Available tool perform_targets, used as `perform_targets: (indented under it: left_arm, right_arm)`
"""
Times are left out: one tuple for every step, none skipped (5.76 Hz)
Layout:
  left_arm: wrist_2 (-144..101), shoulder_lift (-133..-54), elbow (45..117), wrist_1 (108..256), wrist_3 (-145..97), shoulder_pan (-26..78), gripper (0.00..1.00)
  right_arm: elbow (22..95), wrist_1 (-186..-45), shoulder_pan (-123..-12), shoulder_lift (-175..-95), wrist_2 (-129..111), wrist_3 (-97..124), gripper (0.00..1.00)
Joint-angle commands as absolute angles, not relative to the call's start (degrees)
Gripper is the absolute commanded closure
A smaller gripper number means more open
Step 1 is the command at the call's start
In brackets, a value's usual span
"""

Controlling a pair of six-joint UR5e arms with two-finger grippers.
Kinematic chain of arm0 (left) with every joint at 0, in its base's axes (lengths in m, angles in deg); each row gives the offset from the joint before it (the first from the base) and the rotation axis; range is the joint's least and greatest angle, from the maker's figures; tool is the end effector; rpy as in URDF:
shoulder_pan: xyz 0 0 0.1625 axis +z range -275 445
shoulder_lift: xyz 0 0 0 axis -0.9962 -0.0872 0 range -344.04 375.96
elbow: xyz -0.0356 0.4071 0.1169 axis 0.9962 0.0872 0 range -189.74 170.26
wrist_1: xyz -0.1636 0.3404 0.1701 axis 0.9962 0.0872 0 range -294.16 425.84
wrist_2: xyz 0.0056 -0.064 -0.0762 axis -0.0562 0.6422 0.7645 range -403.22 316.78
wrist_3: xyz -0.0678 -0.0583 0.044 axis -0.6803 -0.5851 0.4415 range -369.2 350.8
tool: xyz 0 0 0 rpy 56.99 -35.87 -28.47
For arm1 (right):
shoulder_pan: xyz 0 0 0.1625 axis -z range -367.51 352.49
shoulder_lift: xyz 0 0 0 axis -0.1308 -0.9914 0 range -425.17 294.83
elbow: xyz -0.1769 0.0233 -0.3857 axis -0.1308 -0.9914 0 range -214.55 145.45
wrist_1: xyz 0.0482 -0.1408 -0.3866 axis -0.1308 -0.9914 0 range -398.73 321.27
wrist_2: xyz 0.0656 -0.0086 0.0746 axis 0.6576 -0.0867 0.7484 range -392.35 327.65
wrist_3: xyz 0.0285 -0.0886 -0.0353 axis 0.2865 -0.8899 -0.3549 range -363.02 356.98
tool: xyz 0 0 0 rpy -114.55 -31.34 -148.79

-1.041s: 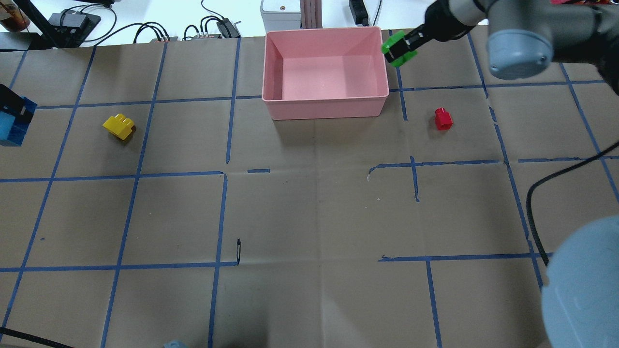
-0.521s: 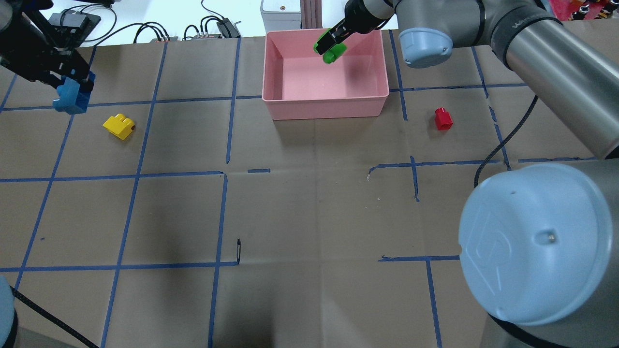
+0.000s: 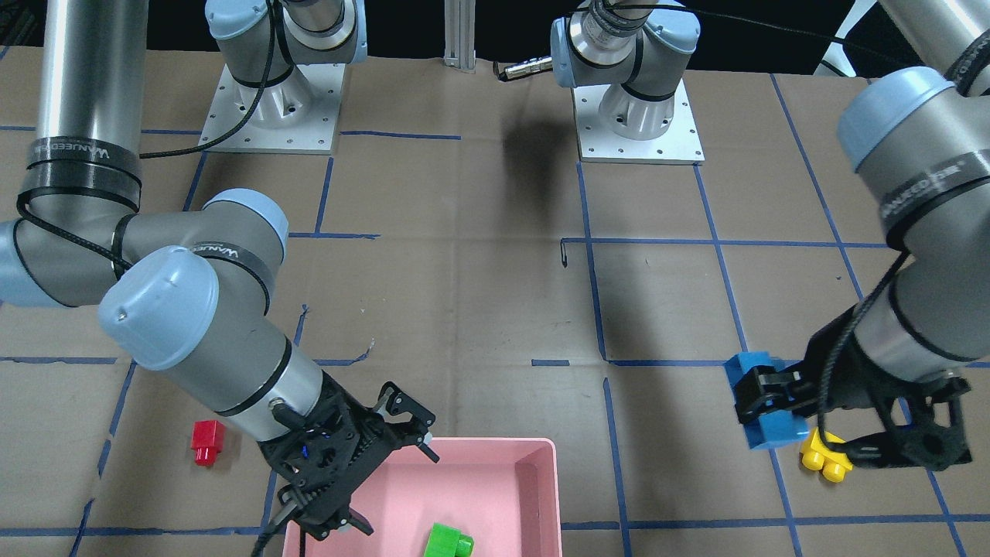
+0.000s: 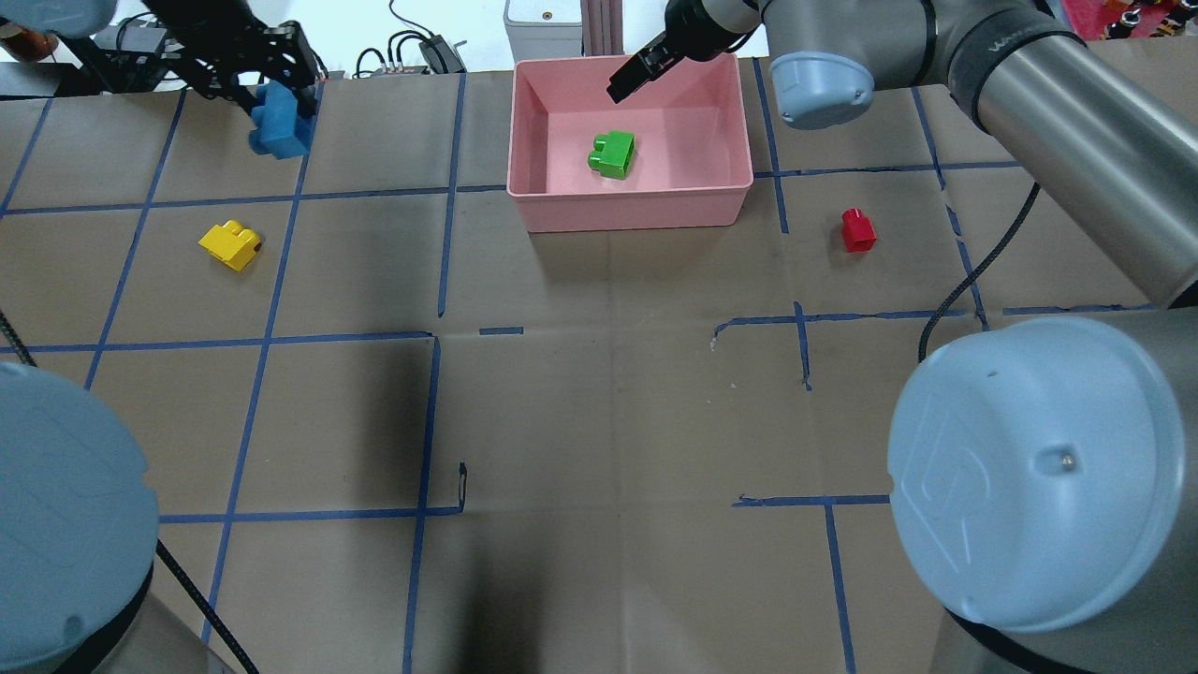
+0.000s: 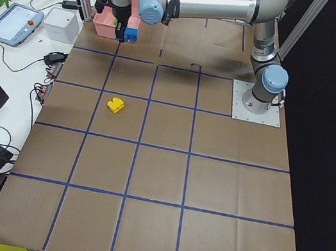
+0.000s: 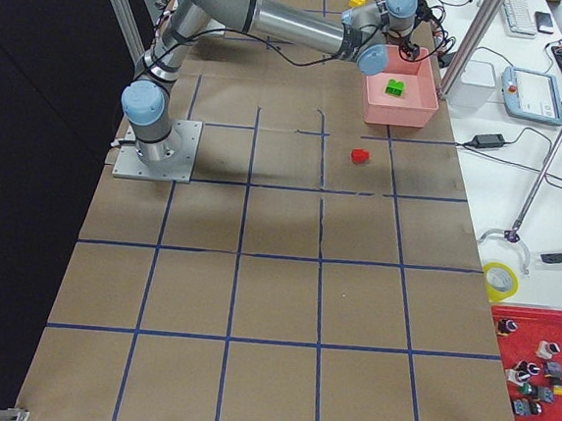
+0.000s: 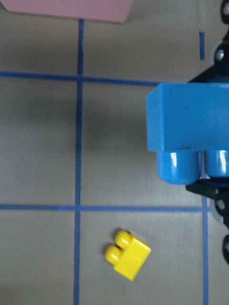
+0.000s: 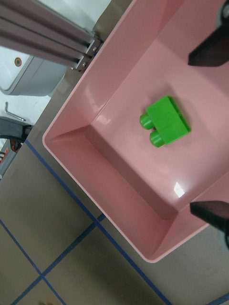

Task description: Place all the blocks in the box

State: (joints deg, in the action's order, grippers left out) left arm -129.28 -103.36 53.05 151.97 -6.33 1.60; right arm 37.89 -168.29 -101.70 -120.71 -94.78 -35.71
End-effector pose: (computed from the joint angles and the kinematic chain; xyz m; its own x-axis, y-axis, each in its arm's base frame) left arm -0.0584 -0.7142 0.4223 -0.9958 -0.0628 0.0670 -0.0652 0.9973 -0.0340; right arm 0.2330 -0.7267 0.3559 -0.6968 -0.7011 -0.1514 -0.5270 0.6437 -0.5549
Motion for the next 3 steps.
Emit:
perform_targets:
  left_arm:
    - [-129.2,-111.7,44.1,151.7,-20.7,-8.2,0.57]
    - [-129.2,-116.6,39.4,151.2,-27.0,-12.5,0.57]
    - [-129.2,-121.6,36.0,148.4,-31.6,-16.0,0.57]
  right_arm:
    - [39.0,-161.9,-94.3,-125.4,-95.3,-36.1,0.00]
    - [39.0,-149.8,-90.6,-129.1,-97.2,-36.9,0.00]
    - [39.2,-143.3,-88.8,-131.6,-108.1,-36.3,0.00]
